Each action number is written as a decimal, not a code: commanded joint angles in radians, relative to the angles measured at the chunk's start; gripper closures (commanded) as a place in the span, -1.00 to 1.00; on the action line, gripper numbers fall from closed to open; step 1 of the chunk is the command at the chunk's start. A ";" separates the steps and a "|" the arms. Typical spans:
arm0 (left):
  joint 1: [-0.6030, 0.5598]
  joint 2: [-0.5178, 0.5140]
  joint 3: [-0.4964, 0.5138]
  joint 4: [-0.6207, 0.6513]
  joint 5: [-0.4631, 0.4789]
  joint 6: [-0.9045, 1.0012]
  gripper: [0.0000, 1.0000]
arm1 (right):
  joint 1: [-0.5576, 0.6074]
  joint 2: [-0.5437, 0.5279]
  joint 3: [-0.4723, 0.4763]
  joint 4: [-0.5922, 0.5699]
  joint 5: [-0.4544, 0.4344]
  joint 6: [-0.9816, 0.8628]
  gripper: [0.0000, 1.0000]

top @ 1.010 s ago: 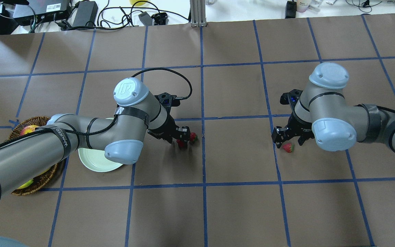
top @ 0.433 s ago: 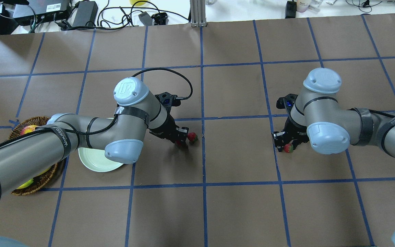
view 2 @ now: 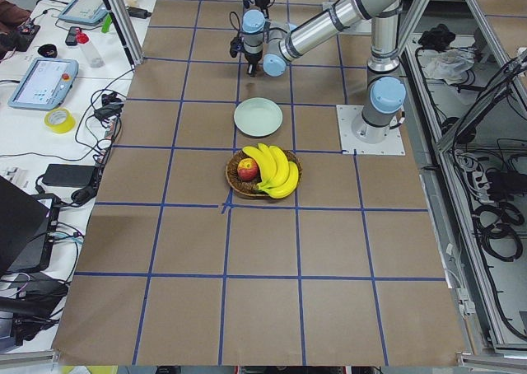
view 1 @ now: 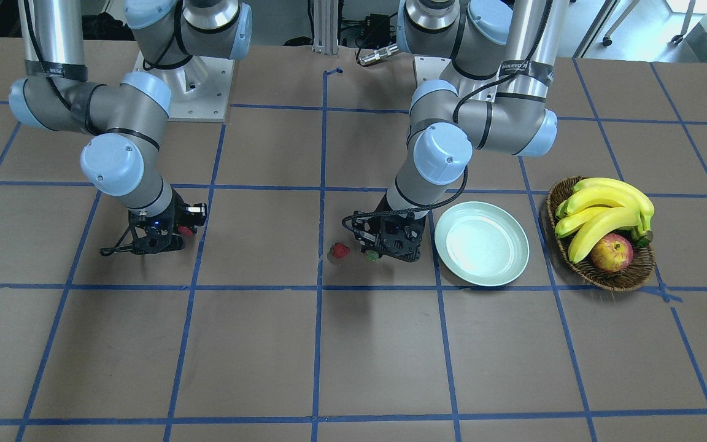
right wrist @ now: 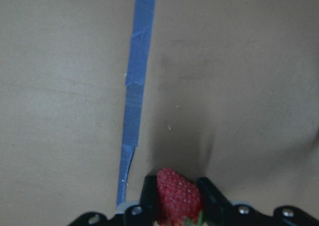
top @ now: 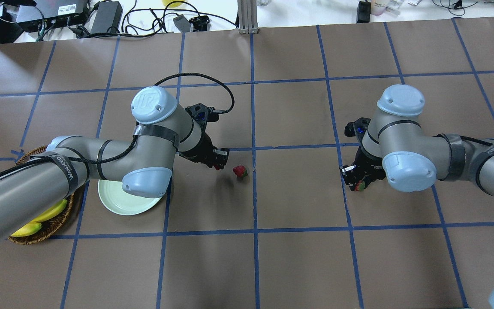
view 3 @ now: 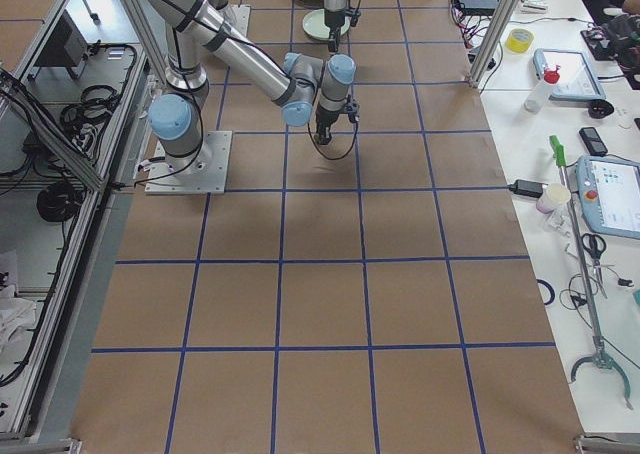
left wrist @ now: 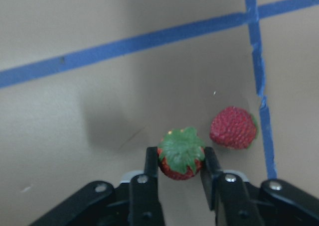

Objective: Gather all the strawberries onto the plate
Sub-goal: 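Carry a strawberry over the plate with left gripper while right gripper carries another, then release strawberry into plate with left gripper while right gripper sets its strawberry down, then raise the right arm away while the left gripper reaches and grasps a strawberry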

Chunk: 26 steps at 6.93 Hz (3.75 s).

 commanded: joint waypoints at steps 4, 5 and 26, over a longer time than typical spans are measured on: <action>0.275 0.087 0.021 -0.149 0.202 0.193 1.00 | 0.232 0.086 -0.290 0.114 0.134 0.370 0.65; 0.315 0.099 0.016 -0.174 0.204 0.212 1.00 | 0.305 0.116 -0.356 0.112 0.203 0.487 0.65; -0.043 -0.112 0.139 -0.090 0.101 -0.446 -1.00 | 0.206 -0.238 -0.596 0.549 -0.034 0.242 -1.00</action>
